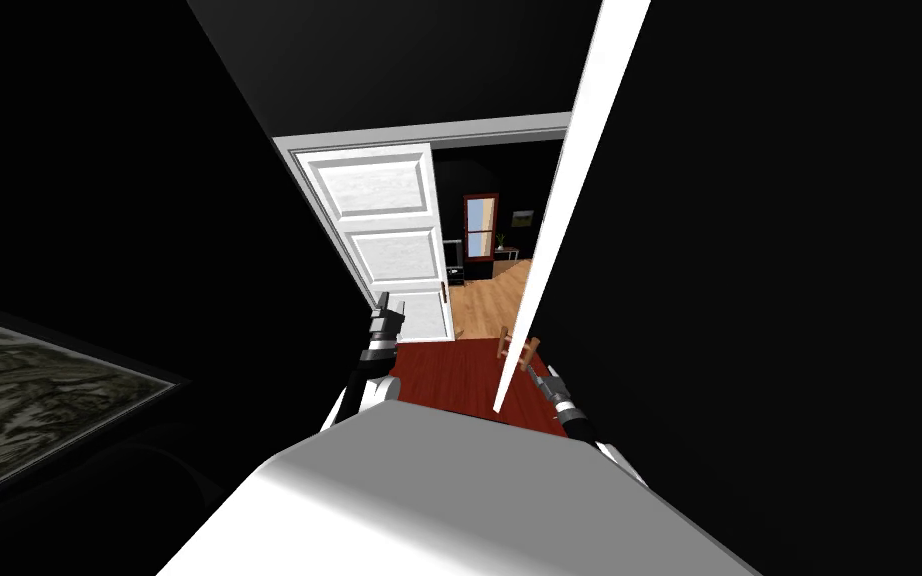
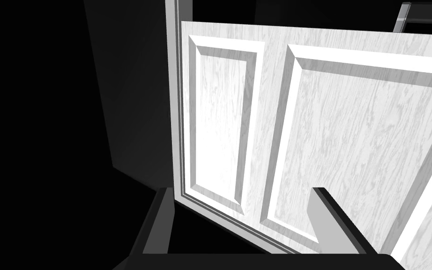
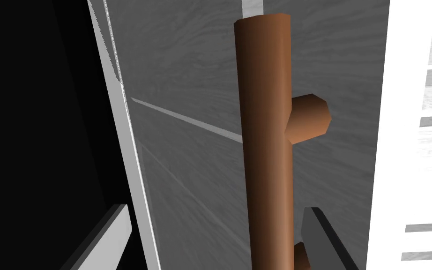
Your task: Pull the door open
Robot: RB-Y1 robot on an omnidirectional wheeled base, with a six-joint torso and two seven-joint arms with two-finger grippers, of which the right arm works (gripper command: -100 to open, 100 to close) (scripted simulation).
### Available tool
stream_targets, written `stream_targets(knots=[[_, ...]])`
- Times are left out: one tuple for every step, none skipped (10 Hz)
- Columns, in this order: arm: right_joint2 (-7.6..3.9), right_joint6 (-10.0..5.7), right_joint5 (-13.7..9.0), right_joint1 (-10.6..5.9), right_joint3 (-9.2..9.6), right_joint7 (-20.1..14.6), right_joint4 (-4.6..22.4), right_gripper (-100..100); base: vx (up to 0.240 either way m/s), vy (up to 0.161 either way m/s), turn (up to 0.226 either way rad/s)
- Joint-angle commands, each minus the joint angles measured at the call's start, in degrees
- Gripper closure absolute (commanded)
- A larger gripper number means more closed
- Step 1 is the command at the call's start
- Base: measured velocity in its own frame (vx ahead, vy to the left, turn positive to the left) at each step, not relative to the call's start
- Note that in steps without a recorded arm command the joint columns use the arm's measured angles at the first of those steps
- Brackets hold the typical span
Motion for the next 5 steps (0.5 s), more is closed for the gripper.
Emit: stream_targets(knots=[[-0.42, -2.04, 2.2, 0.33, 1.51, -0.8, -0.9, -100, -0.010, -0.082, 0.019], [-0.62, -3.24, 3.2, 0.37, 2.15, -1.0, -1.0, -100, -0.020, -0.107, 0.038], [-0.81, -4.43, 4.1, 0.42, 2.78, -1.3, -1.1, -100, -0.020, -0.123, 0.030], [-1.00, -5.59, 5.1, 0.47, 3.40, -1.5, -1.2, -100, -0.014, -0.110, 0.032], [-1.19, -6.76, 6.0, 0.51, 4.03, -1.8, -1.3, -100, -0.019, -0.101, 0.032]])
